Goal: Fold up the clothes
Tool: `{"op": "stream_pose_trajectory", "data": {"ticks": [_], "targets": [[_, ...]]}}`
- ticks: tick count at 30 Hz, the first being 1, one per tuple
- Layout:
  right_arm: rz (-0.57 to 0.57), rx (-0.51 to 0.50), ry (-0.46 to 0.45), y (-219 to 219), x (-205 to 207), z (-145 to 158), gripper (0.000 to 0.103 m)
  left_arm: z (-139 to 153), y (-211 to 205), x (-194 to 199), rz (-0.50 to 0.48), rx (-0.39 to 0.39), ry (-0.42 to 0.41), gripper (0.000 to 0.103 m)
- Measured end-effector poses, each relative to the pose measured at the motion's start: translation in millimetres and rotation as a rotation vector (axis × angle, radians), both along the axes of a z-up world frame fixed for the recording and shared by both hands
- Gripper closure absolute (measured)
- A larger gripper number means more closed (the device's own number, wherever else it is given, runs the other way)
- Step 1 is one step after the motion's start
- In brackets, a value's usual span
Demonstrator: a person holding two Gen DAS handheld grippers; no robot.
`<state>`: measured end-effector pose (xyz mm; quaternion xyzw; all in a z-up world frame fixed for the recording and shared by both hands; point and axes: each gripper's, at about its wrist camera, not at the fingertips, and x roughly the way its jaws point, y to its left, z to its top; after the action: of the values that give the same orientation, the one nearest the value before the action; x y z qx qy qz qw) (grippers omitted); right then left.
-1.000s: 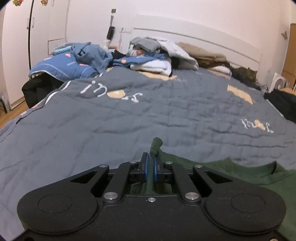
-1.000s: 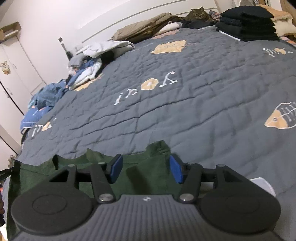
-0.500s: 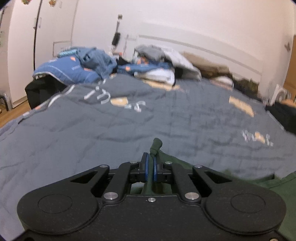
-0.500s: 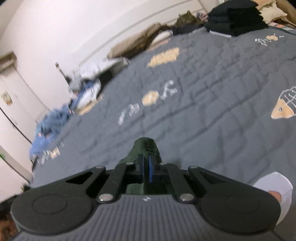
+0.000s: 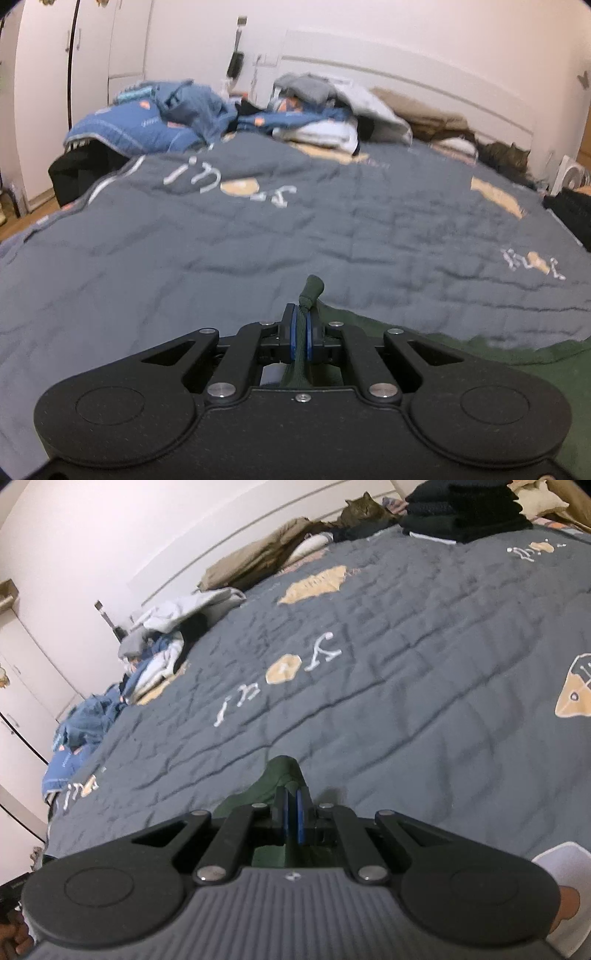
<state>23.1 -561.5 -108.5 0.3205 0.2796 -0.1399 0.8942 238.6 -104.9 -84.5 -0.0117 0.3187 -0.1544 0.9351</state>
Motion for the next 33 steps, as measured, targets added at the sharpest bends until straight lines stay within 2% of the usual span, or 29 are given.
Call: {"op": "stream_pose_trajectory", "data": {"ticks": [4,6,8,10,13,16,18,21,28,33], "targets": [[0.016,-0.041,0.038,4.5,4.5,-1.0,0.094,1.8,8.2,-0.6,0.033,-0.012,0.008,0.088],[0.01,-0.055,0.036,4.3,3.4,4.0,0.091,11.0,15.7,-4.7,0.06,-0.031,-0.018,0.07],[-0.007,-0.078,0.025,4.1,-1.1,11.6,0.085,19.9,23.7,-9.3,0.086,-0.05,-0.042,0.056],[-0.019,-0.091,0.008,3.5,-6.7,18.6,0.067,28.4,32.6,-14.7,0.112,-0.07,-0.061,0.054],[-0.043,-0.089,0.004,4.8,-17.8,27.2,0.059,37.2,43.3,-24.2,0.125,-0.114,-0.053,0.054],[-0.05,-0.095,0.017,10.6,-27.5,31.3,0.056,43.1,44.9,-37.8,0.118,-0.126,-0.043,0.053],[-0.043,-0.107,0.02,17.1,-32.7,33.5,0.055,45.3,42.5,-47.1,0.104,-0.14,-0.03,0.048],[-0.023,-0.121,0.019,30.3,-41.5,38.0,0.055,47.6,37.0,-62.0,0.071,-0.155,-0.009,0.048],[0.043,-0.197,0.001,72.7,-66.9,53.4,0.052,45.3,17.7,-114.7,-0.07,-0.11,-0.006,0.046],[0.052,-0.24,0.052,96.1,-83.7,58.1,0.05,41.6,7.6,-146.9,-0.142,-0.062,-0.02,0.046]]}}
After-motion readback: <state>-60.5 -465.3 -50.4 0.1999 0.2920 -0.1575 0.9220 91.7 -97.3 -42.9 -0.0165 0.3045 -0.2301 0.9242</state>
